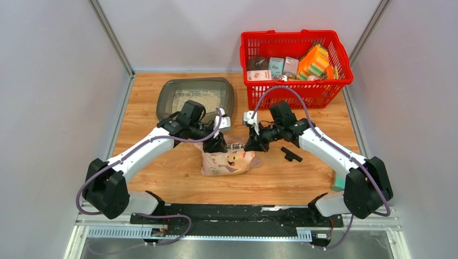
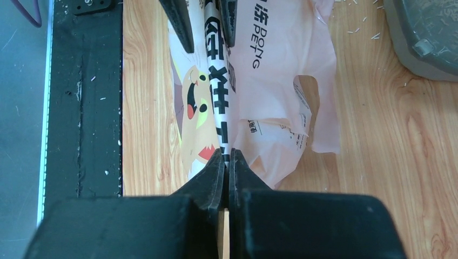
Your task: Fill the litter box with clean litter
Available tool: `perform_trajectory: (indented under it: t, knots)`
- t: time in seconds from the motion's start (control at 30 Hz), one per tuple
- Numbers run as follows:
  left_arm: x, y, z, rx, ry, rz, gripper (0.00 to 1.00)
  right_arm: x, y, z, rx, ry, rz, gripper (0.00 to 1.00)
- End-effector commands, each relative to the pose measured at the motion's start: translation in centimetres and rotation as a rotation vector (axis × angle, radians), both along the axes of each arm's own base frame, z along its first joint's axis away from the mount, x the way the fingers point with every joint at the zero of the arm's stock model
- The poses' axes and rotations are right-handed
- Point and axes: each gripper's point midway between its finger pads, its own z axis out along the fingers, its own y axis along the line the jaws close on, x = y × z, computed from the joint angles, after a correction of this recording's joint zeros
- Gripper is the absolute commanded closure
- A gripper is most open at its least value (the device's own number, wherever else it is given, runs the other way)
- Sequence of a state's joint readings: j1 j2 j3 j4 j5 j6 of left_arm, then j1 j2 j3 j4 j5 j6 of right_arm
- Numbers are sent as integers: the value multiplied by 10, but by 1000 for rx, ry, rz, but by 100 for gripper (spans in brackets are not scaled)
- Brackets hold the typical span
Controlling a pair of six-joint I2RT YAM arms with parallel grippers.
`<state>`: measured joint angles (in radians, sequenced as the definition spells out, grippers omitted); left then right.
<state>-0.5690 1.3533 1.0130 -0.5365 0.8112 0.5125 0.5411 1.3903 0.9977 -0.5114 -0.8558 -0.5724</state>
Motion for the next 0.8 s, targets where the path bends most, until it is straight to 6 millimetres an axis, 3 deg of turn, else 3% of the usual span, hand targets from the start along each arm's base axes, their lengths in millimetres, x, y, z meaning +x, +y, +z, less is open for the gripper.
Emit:
perform_trajectory:
  t: [0.0,0.07,0.27,0.37,0.47,0.53,0.57,0.6,0.63,0.7,0.73,0.77]
  knots:
    - [5,-27,30,-138,-19,-18,61,7,9,13,25,-7,0,100]
    - [9,-39,37,-168,-28,-34,61,8,10,14,28,0,-7,100]
    - [18,-65,33,-214,71,-12,64,9,12,16,38,24,-27,100]
    - [16,-71,30,-213,97,-25,75,8,12,15,39,30,-34,100]
    - [15,-73,29,-218,123,-22,95,9,11,16,35,31,-52,100]
    - [15,-73,30,-226,132,-14,100,20,1,19,29,36,-122,93]
    - [13,-74,31,-229,145,-10,100,26,-6,24,35,42,-155,78]
    - [13,-73,31,-231,145,-7,100,31,-13,39,46,57,-203,69]
    - [15,-73,31,-227,144,5,100,46,-32,47,54,62,-287,56]
    - [16,-72,29,-216,151,21,100,56,-55,68,86,88,-392,50]
    - [17,-71,27,-210,154,29,100,70,-76,78,105,82,-466,49]
    - [18,-72,27,-209,156,30,100,70,-87,80,98,96,-502,48]
